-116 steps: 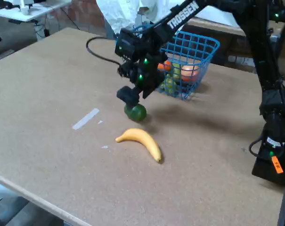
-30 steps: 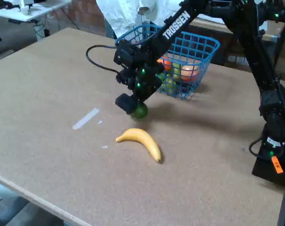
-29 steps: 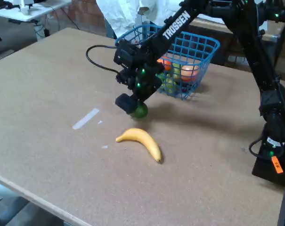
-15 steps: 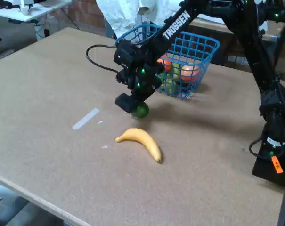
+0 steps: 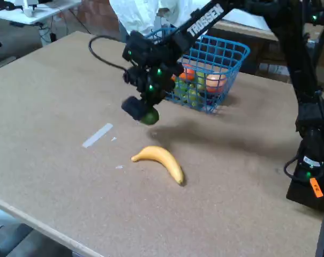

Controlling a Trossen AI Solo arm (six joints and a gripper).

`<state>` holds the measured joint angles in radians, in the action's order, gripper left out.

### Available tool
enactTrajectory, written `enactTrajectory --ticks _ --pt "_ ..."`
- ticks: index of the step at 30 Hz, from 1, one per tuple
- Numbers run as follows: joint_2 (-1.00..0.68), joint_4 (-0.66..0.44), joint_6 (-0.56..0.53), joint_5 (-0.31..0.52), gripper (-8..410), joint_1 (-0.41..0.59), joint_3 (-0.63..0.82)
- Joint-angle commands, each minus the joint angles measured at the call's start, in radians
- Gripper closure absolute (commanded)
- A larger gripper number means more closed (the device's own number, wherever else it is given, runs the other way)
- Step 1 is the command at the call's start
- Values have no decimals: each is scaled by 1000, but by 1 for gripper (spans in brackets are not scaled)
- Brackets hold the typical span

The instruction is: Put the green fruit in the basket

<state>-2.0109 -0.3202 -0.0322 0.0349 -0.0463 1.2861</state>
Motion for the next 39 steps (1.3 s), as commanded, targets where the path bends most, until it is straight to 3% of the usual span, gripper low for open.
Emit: enactTrajectory --ticks 1,5,15,24,29,33,39 --pt "100 -33 -5 1 238 -15 24" --pt "167 -126 0 21 238 -15 90" --pt "275 -336 34 192 238 30 267" --pt "357 -418 63 187 238 208 285" --pt "368 -437 68 102 238 335 284" --pt "368 -416 74 57 238 426 284" --pt "348 -349 61 56 238 511 284"
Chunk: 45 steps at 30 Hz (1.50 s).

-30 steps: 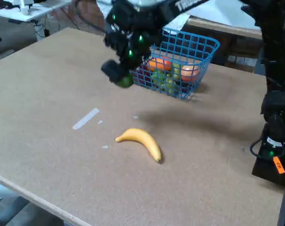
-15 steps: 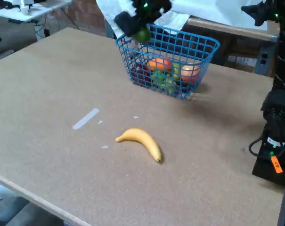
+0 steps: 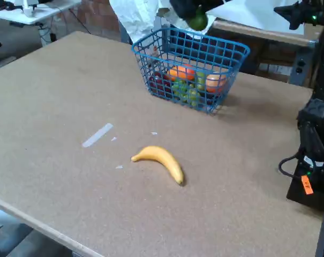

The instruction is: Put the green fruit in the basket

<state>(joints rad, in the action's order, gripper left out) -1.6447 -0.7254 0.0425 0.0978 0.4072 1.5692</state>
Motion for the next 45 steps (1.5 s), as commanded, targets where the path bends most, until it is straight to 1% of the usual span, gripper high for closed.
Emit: enactTrajectory --ticks 1,5,14,21,25,29,32,34,36,42,44,45 --pt "-28 63 -16 -7 238 69 1" --pt "-90 87 -35 -15 238 95 1" --pt "-237 145 -50 -14 238 96 1" --pt "-323 167 -56 -14 238 95 1" --pt "-343 186 -56 -32 238 95 1" --pt "-334 194 -82 -32 232 95 1" --pt "-331 206 -84 -32 209 95 1" --pt "-329 211 -83 -32 182 97 1" --pt "-329 216 -81 -32 149 99 1" --pt "-329 254 -69 -31 31 102 1" --pt "-330 259 -69 -31 1 102 1" --pt "-330 260 -69 -31 -4 102 1"
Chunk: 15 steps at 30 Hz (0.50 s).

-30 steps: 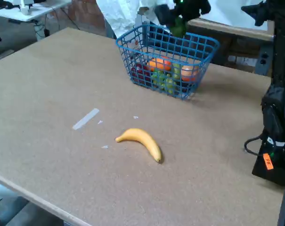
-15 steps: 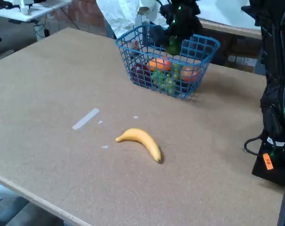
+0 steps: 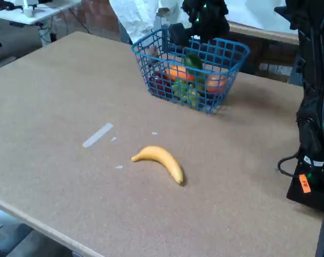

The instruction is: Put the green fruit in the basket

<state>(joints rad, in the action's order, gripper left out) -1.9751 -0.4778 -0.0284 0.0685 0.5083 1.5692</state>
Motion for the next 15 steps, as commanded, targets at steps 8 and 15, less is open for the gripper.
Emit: enactTrajectory --ticks 8,15 --pt "1 13 -1 -2 9 1 1" --pt "18 7 4 -3 9 0 1"
